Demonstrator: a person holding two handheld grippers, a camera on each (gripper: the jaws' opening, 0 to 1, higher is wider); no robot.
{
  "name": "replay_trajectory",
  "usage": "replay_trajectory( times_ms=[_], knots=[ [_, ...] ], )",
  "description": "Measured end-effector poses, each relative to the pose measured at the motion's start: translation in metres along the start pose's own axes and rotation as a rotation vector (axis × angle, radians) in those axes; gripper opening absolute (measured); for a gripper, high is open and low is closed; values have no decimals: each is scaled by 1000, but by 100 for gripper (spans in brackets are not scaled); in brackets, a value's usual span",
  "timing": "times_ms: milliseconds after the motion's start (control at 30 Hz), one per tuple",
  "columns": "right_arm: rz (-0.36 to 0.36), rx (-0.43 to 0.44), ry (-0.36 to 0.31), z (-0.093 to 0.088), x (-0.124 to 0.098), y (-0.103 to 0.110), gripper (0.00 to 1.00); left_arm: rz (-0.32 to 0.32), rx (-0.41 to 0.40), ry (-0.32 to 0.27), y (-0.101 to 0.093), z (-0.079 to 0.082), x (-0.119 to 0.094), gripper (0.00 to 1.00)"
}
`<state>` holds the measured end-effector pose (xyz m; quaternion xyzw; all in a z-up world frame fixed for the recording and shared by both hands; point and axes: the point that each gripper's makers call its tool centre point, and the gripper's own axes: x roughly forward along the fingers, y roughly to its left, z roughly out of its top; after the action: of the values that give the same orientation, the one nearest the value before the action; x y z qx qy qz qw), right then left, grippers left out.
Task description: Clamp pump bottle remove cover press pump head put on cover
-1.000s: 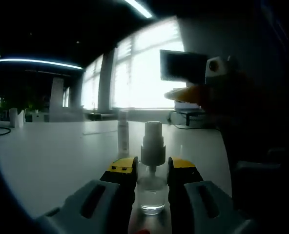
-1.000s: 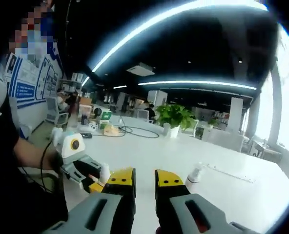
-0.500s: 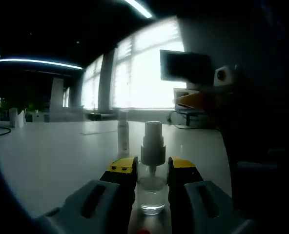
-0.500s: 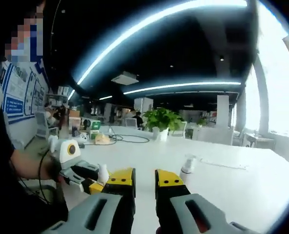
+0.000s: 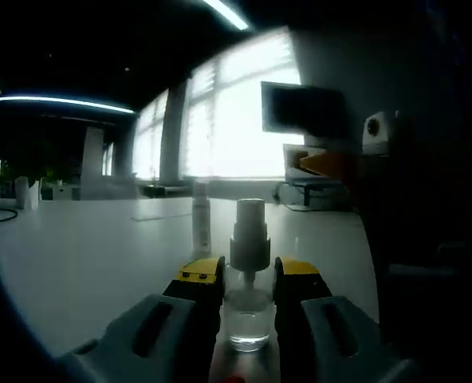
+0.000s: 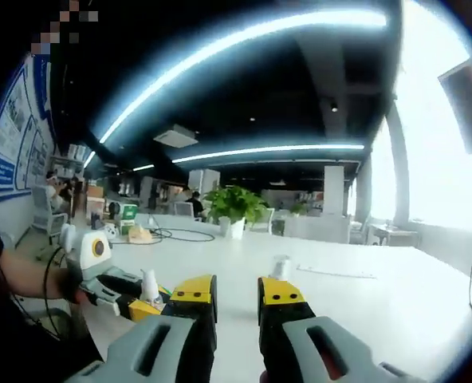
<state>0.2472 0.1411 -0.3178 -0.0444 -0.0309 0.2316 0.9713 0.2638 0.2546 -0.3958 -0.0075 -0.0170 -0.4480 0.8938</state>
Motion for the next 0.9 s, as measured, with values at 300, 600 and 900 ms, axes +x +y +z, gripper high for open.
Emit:
replay_trajectory(
  times_ms=[300, 600, 900],
  knots=[
    [-90, 66, 92, -34, -10, -2, 19, 2, 1, 0, 0, 0, 1, 16],
    [-191, 102, 117, -57, -21, -20, 18, 4, 4, 0, 0, 0, 1, 16],
    [-190, 107, 167, -83, -16, -17, 18, 4, 1, 0, 2, -1, 1, 16]
  ],
)
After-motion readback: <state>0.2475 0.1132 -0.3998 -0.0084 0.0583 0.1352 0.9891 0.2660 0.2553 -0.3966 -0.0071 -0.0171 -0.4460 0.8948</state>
